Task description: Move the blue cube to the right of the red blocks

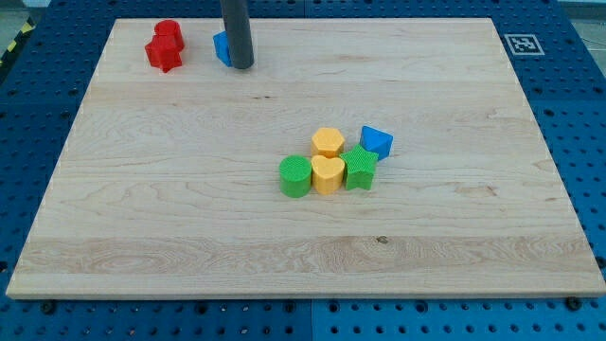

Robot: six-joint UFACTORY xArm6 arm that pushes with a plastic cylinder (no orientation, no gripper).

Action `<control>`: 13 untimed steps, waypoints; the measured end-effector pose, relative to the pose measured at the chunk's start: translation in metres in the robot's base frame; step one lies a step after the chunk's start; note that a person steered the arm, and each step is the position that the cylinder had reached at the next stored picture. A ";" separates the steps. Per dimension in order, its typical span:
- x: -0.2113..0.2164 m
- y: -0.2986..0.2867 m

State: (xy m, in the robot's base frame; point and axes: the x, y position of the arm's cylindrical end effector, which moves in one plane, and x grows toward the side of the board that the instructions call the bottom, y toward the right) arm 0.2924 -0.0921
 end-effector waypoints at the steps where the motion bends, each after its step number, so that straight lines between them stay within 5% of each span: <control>1: 0.000 0.000; 11: -0.071 -0.017; 13: 0.000 0.014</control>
State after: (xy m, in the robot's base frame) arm 0.2923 -0.0779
